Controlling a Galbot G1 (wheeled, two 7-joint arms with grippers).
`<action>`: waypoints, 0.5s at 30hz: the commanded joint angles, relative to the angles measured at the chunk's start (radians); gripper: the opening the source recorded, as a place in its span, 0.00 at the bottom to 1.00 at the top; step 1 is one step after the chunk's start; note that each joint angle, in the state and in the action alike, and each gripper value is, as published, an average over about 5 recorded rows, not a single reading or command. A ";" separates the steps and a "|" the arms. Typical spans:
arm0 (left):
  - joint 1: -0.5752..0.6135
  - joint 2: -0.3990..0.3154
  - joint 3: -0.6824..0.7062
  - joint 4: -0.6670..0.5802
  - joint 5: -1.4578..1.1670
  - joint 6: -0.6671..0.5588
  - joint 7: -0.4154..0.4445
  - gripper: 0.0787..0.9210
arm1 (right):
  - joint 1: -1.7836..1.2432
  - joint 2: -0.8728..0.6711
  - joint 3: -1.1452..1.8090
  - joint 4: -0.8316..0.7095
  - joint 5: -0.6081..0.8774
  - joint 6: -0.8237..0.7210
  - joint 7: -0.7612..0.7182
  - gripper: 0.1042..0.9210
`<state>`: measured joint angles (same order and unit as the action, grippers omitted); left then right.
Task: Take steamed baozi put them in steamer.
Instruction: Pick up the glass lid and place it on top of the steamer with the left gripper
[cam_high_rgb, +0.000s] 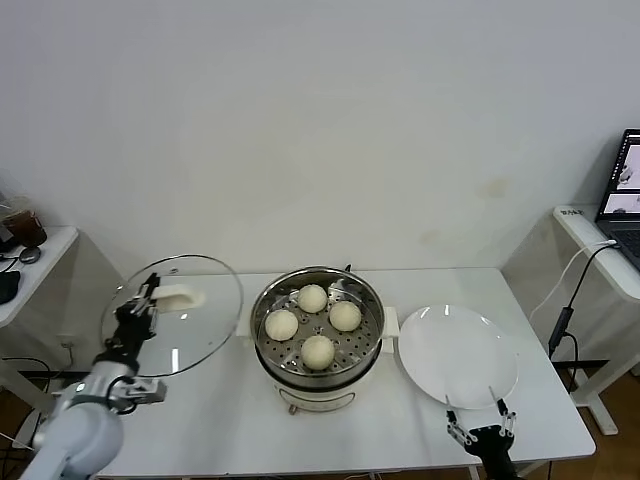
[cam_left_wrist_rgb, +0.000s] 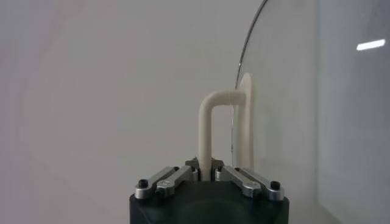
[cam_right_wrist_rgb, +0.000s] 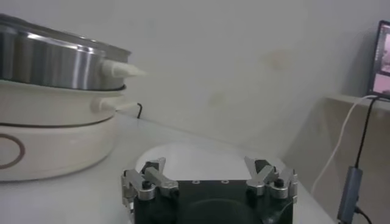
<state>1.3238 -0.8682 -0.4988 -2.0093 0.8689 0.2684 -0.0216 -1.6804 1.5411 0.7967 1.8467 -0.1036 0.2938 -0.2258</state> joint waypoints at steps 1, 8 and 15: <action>-0.347 -0.035 0.440 -0.075 0.070 0.271 0.181 0.11 | 0.036 0.027 -0.021 -0.038 -0.061 0.016 0.023 0.88; -0.492 -0.185 0.581 0.026 0.272 0.303 0.288 0.11 | 0.060 0.036 -0.039 -0.060 -0.087 0.016 0.036 0.88; -0.516 -0.276 0.642 0.056 0.409 0.325 0.377 0.11 | 0.068 0.036 -0.040 -0.073 -0.095 0.017 0.046 0.88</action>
<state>0.9568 -1.0042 -0.0576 -1.9923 1.0664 0.5119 0.2059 -1.6269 1.5709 0.7615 1.7914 -0.1771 0.3058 -0.1910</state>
